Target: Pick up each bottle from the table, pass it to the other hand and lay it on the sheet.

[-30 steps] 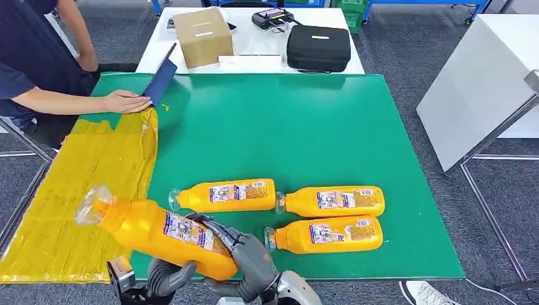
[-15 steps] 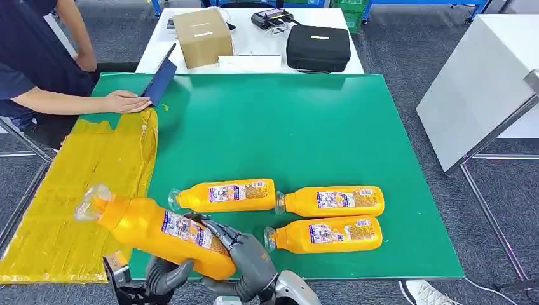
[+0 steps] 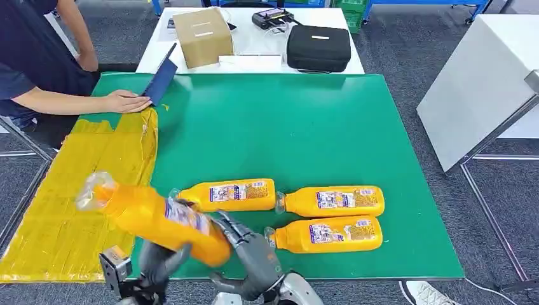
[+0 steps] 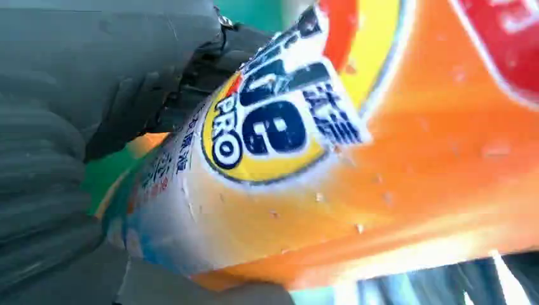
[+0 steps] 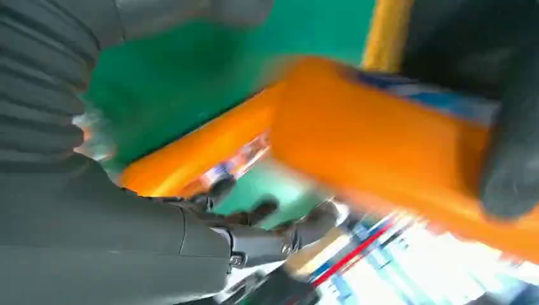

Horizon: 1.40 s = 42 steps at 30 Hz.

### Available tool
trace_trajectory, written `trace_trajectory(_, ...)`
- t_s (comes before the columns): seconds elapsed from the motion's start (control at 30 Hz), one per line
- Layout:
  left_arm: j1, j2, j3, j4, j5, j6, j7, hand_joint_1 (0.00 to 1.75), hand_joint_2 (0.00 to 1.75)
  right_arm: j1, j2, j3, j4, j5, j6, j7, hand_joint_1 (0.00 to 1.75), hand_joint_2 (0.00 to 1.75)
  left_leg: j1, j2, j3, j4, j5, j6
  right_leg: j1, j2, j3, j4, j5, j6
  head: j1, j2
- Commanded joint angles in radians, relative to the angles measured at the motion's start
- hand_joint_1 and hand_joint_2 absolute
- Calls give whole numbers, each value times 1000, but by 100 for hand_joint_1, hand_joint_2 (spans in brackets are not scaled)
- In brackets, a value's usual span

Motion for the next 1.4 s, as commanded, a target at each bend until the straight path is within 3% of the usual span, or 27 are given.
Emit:
trace_trajectory(0.03, -276, 15, 161, 122, -592, 448, 80, 175, 175, -57, -77, -386, -158, -130, 164, 3, 0, 0, 0, -4, -3, 1, 2, -1, 0, -2, 5, 1, 1, -1, -1, 0)
trace_trajectory(0.17, -334, 72, 205, 255, -723, 509, 108, 175, 175, -134, -100, -455, -79, -154, 207, -2, 0, 0, -1, -2, 1, -1, 4, 0, -1, 0, 9, -1, 3, 1, 0, 0)
trace_trajectory(0.4, -345, 97, 222, 302, -767, 547, 100, 175, 175, -147, -94, -462, -31, -165, 221, -4, 0, 0, 0, -1, 1, -1, 6, 0, 0, 1, 9, -1, 6, 0, 0, 0)
trace_trajectory(0.43, -345, 115, 203, 320, -943, 616, 150, 175, 175, -167, -103, -446, -14, -157, 224, -2, 0, 0, 1, -1, 2, -1, 5, -1, 0, 3, 9, -1, 6, -1, 0, 0)
trace_trajectory(0.47, -344, 115, 202, 322, -945, 616, 151, 175, 175, -173, -102, -445, -10, -156, 225, -1, 0, 0, 0, 0, 1, -1, 5, 0, 0, 2, 8, -1, 6, 0, 0, 0)
trace_trajectory(0.53, -352, 172, 156, 401, -1366, 697, 331, 175, 175, -267, -127, -410, 85, -162, 280, 47, 0, 0, 1, 1, 2, 0, 4, -1, 1, 5, 9, -1, 5, -1, 0, 0)
trace_trajectory(0.57, -370, 249, 77, 451, -1366, 697, 405, 175, 175, -307, -132, -402, 132, -173, 292, 53, 0, 0, 0, 3, 1, -1, 5, 0, 0, 5, 8, -1, 6, 0, 0, 0)
trace_trajectory(0.63, -443, 296, -46, 592, -1366, 683, 527, 175, 175, -403, -134, -387, 260, -188, 323, 70, 0, 0, 0, 3, 0, -1, 6, 0, 0, 4, 7, -1, 7, 0, -1, 0)
trace_trajectory(0.73, -581, 294, -73, 766, -1366, 638, 575, 175, 175, -502, -99, -371, 402, -215, 353, 79, 0, 0, 1, -1, -2, 0, 9, -1, 1, 2, 6, 0, 8, -1, 0, 0)
trace_trajectory(0.93, -585, 292, -76, 767, -1366, 636, 575, 175, 175, -495, -98, -362, 393, -217, 344, 82, 0, 0, 1, 0, -5, 0, 13, -1, 1, 3, 3, 0, 10, 0, 0, 0)
trace_trajectory(1.07, -699, 369, -231, 925, -1366, 525, 768, 175, 175, -515, -69, -321, 439, -206, 346, 97, 0, 0, 1, 0, -6, 1, 12, -1, 1, 3, 3, 2, 10, 0, 0, 0)
trace_trajectory(1.3, -785, 384, -148, 1091, -1366, 474, 712, 175, 175, -508, -33, -256, 474, -175, 325, 104, 0, 0, 3, 1, -7, 2, 11, -3, 3, 5, 1, 4, 9, -2, -1, 0)
trace_trajectory(1.4, -829, 385, -202, 1150, -1366, 348, 691, 175, 175, -535, -17, -240, 509, -169, 330, 110, 0, 0, 1, 1, -9, 1, 13, -2, 1, 3, -2, 4, 10, 0, 0, 0)
